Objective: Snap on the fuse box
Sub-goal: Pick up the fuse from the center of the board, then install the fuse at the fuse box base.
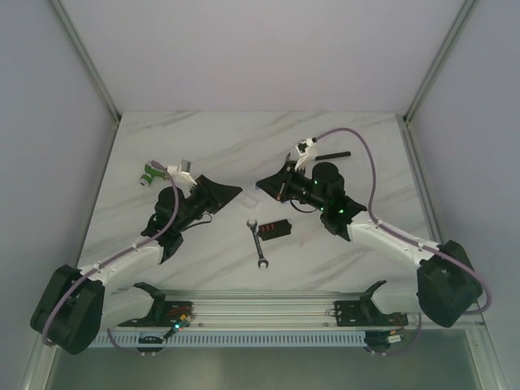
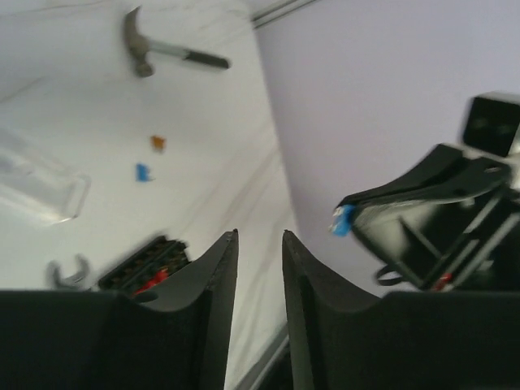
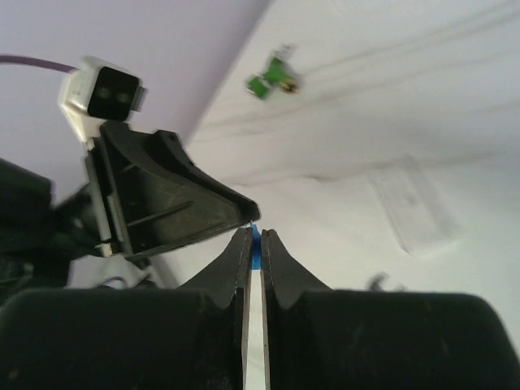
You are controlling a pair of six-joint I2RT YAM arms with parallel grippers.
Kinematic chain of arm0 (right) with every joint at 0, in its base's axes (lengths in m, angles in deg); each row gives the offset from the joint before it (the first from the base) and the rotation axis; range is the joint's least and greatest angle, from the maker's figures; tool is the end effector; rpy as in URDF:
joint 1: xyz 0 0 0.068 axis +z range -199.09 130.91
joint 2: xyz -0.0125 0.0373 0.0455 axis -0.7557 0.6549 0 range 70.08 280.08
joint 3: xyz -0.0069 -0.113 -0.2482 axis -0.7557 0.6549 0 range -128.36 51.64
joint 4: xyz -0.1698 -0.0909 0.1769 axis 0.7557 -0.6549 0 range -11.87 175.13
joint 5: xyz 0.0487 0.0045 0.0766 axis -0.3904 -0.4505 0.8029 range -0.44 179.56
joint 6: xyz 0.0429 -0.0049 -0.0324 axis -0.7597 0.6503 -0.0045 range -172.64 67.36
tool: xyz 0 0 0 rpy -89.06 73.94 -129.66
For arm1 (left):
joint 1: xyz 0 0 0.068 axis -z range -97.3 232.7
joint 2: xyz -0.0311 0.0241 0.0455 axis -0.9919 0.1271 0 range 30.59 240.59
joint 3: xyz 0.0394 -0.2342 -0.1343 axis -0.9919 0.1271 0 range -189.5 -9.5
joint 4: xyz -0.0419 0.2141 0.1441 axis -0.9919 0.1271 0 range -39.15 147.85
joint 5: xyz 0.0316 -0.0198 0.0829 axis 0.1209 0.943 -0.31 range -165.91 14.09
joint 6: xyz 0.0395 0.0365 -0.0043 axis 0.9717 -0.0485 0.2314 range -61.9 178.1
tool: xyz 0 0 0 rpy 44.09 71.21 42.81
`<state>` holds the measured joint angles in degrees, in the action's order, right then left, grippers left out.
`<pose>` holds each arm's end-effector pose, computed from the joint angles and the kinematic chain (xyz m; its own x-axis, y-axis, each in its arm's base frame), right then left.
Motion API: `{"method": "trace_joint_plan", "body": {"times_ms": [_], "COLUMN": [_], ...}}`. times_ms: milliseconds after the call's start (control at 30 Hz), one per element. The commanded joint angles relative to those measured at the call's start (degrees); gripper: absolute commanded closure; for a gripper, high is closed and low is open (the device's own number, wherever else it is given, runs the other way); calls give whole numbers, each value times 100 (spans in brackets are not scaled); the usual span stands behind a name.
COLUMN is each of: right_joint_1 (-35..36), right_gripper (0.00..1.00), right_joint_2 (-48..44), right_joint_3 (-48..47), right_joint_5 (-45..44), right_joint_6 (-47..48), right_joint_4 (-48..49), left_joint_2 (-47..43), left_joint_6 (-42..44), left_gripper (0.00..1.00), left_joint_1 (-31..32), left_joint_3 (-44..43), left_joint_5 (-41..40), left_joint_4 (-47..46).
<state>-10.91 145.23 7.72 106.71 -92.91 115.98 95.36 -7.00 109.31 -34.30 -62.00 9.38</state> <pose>0.2301 0.1943 0.2921 -0.5354 0.3646 -0.7618 -0.6242 0.4368 0.6477 0.2128 -0.1162 0.2438 -0.5795 -0.6944 -0.4266 0.2947 0.3095 -0.9041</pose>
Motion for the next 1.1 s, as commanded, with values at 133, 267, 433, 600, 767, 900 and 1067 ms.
{"method": "trace_joint_plan", "body": {"times_ms": [133,267,433,600,767,900,1067], "right_joint_1": [235,437,704,983,1146,1199,1214], "right_gripper": [100,100,100,100,100,100,100], "right_joint_2": [-218,5,445,1023,1590,1866,2135], "right_joint_3": [-915,-1229,-1600,-1945,-2250,-2456,-2604], "right_joint_5": [-1462,-2094,-2658,-3197,-3395,-3539,-3590], "right_joint_6": [1385,1465,1448,1409,1484,1559,1608], "right_joint_4": [-3741,-4692,-5545,-6031,-6197,-6333,-6385], "left_joint_2": [498,878,1274,1718,2063,2259,2481], "left_joint_6": [1027,1213,1395,1346,1317,1305,1305], "left_gripper": [54,47,41,38,36,34,34], "left_joint_1": [28,84,256,328,343,383,423], "left_joint_3": [-316,-453,-582,-609,-704,-816,-936], "left_joint_5": [590,824,944,1169,1310,1363,1439], "left_joint_4": [1214,1454,1658,1544,1556,1585,1600]}}
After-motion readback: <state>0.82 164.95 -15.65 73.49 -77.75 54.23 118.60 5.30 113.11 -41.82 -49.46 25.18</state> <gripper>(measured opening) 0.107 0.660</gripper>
